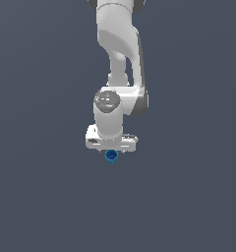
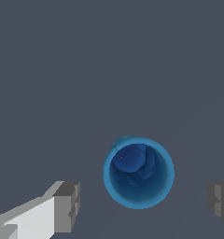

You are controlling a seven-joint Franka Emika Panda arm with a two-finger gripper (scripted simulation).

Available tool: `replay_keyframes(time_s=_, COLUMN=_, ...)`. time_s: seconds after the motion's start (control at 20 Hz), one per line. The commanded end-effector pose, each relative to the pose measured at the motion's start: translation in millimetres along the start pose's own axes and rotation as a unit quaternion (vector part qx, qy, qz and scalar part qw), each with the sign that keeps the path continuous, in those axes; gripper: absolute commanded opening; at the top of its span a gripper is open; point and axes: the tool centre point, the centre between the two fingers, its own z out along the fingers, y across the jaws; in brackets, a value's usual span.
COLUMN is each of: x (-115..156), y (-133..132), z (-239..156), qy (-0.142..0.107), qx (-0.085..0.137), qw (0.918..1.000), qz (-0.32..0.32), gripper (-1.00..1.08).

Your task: Pick up the object and move it to a goal position.

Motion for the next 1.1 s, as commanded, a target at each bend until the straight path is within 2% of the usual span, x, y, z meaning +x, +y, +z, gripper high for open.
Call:
replay_keyframes(time_s=0.0, x=1.2, y=1.7, z=5.0, qy=-0.001, qx=0.0, qw=1.0, qz=0.003, gripper=1.0)
replay_keyframes(time_s=0.3, x=0.7, y=1.8, z=8.8, qy=-0.001, qx=0.0, qw=1.0, qz=0.003, gripper=1.0)
replay_keyframes(time_s=0.75, x=-0.2, y=2.1, z=50.4, qy=-0.001, qx=0.0, qw=1.0, qz=0.004, gripper=1.0)
replay_keyframes(time_s=1.0, x=1.2, y=2.0, z=56.3, qy=-0.001, qx=0.0, qw=1.0, qz=0.004, gripper=1.0)
replay_keyframes(time_s=1.05, x=1.2, y=2.0, z=56.3, qy=-0.001, qx=0.0, qw=1.0, qz=0.004, gripper=-1.0)
